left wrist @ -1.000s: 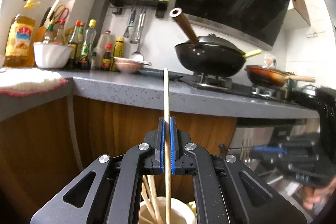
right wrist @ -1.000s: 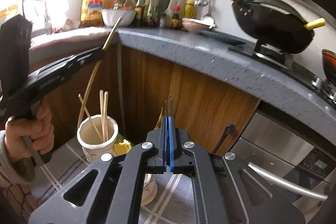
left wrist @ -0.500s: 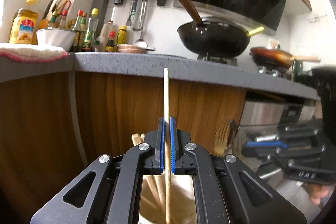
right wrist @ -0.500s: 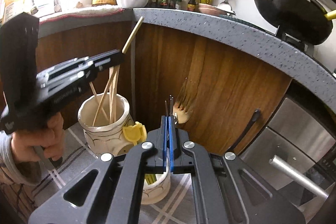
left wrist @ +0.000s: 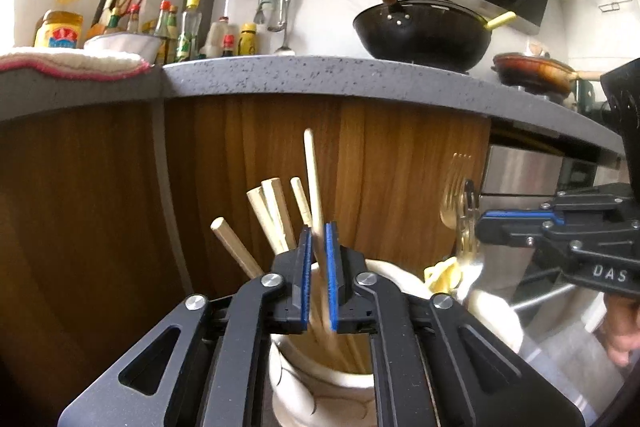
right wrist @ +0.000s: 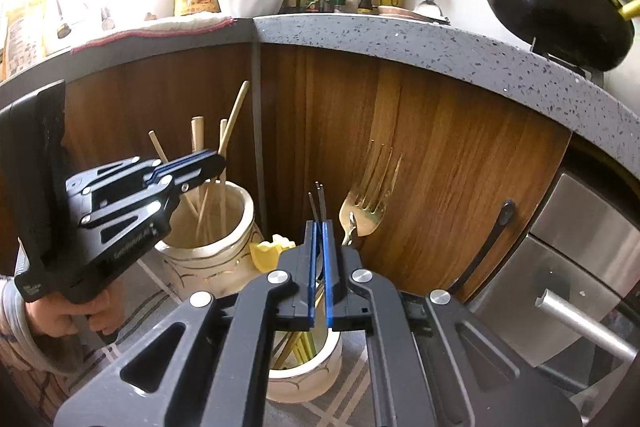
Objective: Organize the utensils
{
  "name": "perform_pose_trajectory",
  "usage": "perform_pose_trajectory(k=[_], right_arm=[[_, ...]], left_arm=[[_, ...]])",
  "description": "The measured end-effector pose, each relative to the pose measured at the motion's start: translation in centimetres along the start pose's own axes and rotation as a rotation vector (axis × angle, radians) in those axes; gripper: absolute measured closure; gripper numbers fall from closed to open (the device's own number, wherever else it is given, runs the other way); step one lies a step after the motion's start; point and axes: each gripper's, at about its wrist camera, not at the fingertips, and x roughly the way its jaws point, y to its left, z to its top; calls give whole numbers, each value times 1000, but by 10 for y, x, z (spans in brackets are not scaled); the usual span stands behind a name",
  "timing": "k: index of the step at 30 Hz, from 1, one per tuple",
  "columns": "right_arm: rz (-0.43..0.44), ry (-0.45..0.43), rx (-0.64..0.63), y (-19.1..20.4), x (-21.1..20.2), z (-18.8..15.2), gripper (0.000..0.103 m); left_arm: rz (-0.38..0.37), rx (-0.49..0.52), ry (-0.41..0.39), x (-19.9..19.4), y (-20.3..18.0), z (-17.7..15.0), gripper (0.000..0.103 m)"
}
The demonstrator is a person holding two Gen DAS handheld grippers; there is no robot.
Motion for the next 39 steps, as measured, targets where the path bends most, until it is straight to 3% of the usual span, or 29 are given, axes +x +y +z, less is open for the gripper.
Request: perform_pose_trajectory(k=[2, 7, 9, 11, 16, 19, 20, 27, 29, 32, 39], right_arm=[[2, -10, 23, -4, 2, 1, 100], [14, -81, 123, -15, -5, -6, 93], [29, -123, 167, -20, -14, -9, 88], [31, -153, 193, -23, -22, -12, 79], [20, -194, 218, -24, -36, -20, 72], [1, -214, 227, -22, -43, -25, 57], [1, -220, 234, -22, -46, -28, 52], [-14, -225, 283, -24, -60, -57, 42], [-26, -225, 281, -20, -64, -66, 32], [-30, -216, 274, -15, -68, -75, 31], [-44, -221, 266, 0, -79, -99, 21]], left_arm=[[-5, 2, 1, -2, 0, -1, 92], [-24, 28, -27, -14, -6, 1, 69], [-26, 38, -44, -20, -9, 2, 49], [-23, 49, -57, -27, -12, 3, 48], [-29, 19, -48, -35, -9, 4, 45], [-25, 0, -49, -41, -5, 5, 27], [-21, -5, -54, -44, -4, 4, 26], [-12, 5, -69, -69, -2, -6, 21], [-18, 4, -63, -73, 0, -10, 20], [-28, -9, -55, -78, 2, -18, 11], [-38, -10, -38, -88, 2, -32, 8]])
